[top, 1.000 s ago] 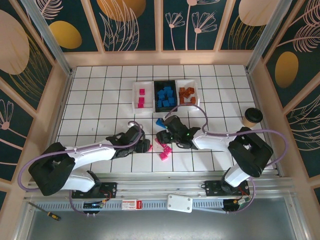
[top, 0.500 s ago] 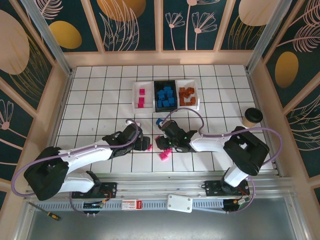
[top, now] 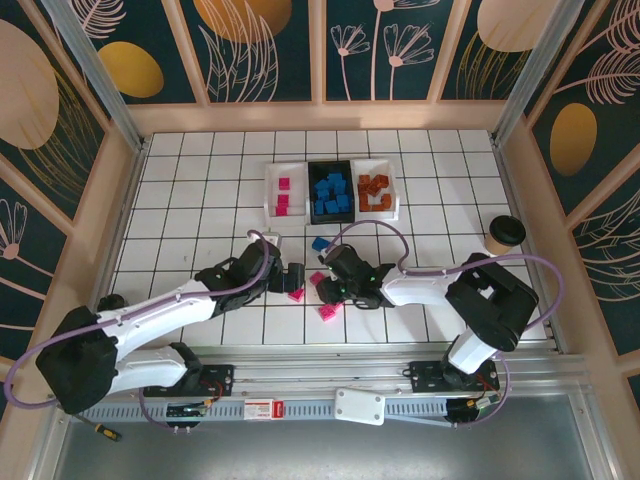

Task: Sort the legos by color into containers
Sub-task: Pick up the lego from the bottom-center of the table, then place the lego in the container.

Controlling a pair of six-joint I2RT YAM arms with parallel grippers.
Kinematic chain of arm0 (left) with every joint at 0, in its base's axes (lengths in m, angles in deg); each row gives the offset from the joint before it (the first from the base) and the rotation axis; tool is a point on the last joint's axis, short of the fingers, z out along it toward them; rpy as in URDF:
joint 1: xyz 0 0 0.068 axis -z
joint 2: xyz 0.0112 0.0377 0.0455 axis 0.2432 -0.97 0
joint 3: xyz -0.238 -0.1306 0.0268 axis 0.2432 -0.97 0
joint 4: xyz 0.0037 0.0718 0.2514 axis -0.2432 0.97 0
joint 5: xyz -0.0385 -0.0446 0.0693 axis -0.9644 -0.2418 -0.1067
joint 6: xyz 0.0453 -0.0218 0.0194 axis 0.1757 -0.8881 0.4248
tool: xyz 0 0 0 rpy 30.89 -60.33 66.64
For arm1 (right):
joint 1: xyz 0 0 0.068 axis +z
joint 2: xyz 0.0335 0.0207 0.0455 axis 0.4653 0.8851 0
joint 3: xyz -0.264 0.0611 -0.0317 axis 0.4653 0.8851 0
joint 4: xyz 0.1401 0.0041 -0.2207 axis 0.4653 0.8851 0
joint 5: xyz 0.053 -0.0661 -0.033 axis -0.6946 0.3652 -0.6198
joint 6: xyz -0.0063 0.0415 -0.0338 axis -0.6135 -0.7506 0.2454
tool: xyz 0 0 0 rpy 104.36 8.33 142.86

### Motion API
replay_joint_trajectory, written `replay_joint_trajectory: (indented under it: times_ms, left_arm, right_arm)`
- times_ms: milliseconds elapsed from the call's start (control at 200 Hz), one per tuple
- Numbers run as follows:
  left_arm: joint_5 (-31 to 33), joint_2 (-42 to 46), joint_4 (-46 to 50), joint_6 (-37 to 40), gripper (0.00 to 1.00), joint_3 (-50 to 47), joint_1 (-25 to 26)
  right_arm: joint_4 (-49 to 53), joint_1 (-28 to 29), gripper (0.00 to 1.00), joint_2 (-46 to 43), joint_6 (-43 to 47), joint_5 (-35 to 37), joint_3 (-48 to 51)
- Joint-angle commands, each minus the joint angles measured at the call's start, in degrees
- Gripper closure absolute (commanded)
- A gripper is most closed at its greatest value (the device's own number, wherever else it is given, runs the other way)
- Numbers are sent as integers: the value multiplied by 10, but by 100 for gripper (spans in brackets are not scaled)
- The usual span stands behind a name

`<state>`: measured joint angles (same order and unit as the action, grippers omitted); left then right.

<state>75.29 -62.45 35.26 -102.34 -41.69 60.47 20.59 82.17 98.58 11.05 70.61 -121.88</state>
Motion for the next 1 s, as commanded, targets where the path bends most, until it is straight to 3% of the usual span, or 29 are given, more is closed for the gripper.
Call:
replay_joint_trajectory:
  times_ms: [0, 105, 300, 470, 736, 816, 921, 996]
  left_arm:
    - [10, 28, 13, -3, 1, -1, -3]
    - [35, 54, 24, -6, 1, -3, -3]
    - [74, 109, 25, -16, 1, -25, -3]
    - [84, 142, 14, -34, 1, -52, -3]
    - [15, 113, -10, -18, 1, -64, -3]
    - [-16, 84, -26, -9, 1, -66, -3]
    - [-50, 33, -51, 0, 2, -66, 2]
    - [-56, 3, -69, 6, 1, -60, 15]
  right_arm:
    - [10, 2, 79, -29, 6, 12, 2]
    - [36, -5, 87, -60, 23, 18, -17]
    - [34, -46, 90, -76, 52, -18, -99]
    - [14, -67, 91, 51, 76, -32, -259]
    - [39, -112, 89, 274, 55, -37, -506]
    - [60, -115, 83, 312, 55, -32, -563]
    - [76, -122, 48, 335, 48, -31, -601]
    - [68, -128, 40, 320, 40, -36, -588]
